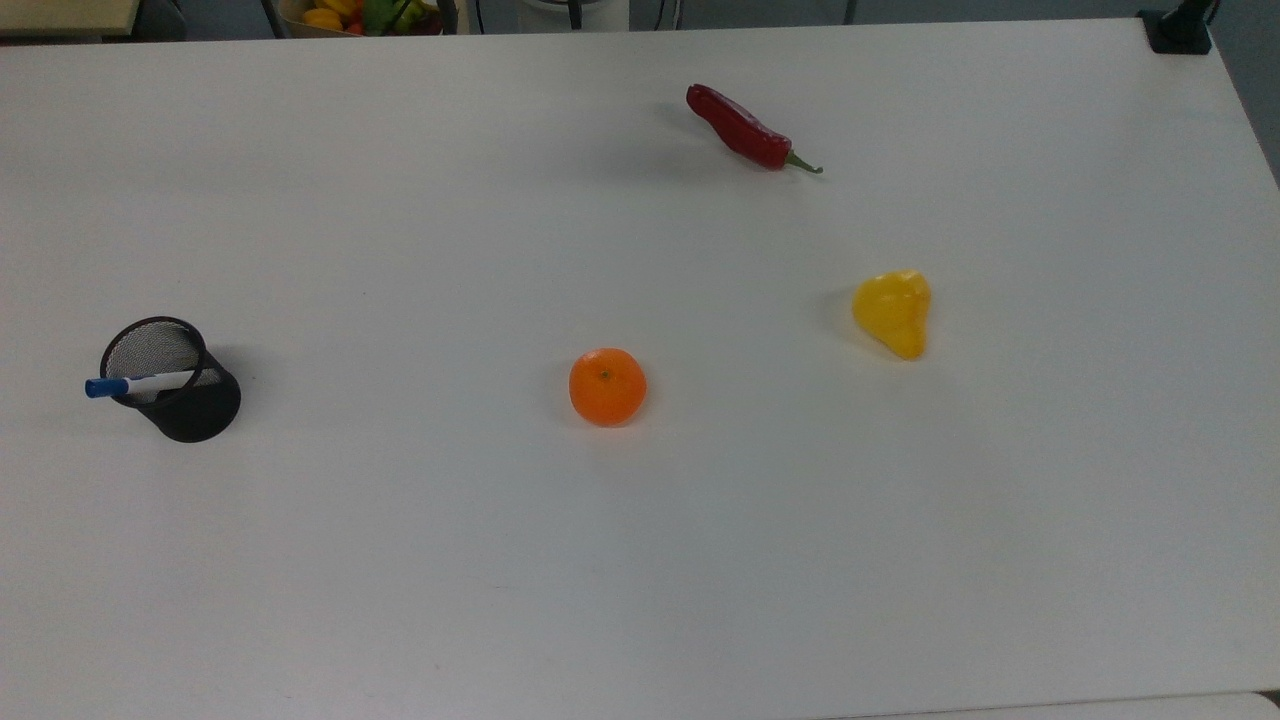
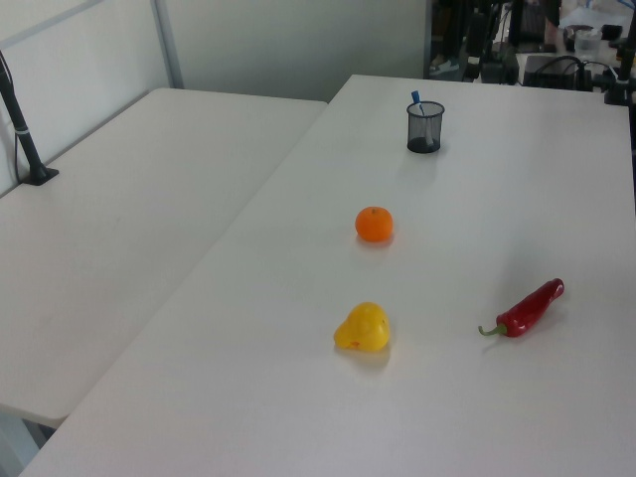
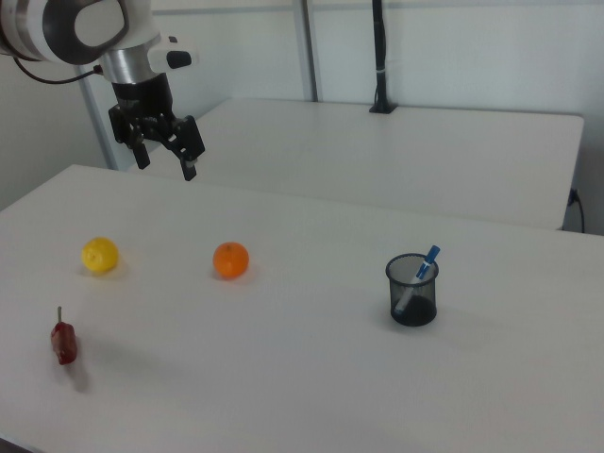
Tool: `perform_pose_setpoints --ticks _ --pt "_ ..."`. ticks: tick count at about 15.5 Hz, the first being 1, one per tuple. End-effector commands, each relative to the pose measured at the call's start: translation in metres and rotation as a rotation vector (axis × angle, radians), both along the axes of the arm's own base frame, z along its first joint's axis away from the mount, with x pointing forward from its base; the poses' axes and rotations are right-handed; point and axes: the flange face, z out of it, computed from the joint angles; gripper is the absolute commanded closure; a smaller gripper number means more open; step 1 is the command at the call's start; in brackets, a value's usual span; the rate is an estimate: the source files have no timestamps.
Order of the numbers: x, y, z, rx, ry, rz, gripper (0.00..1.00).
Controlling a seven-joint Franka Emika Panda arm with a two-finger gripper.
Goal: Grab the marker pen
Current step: 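Move the open gripper toward the black mesh pen cup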
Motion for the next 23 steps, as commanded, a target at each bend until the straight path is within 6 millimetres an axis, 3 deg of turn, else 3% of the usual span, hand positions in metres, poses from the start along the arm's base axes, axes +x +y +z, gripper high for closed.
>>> perform_pose_setpoints --ticks 1,15,20,23 --pt "-0.002 0.000 -0.002 -0.004 -0.019 0.017 0.00" --pt "0.004 -0.008 0.000 -0.006 -0.064 0.003 0.00" --pt "0.012 -0.020 0.000 -0.006 -0.128 -0.021 0.00" --pt "0.022 -0.040 0.004 -0.023 -0.203 -0.064 0.00"
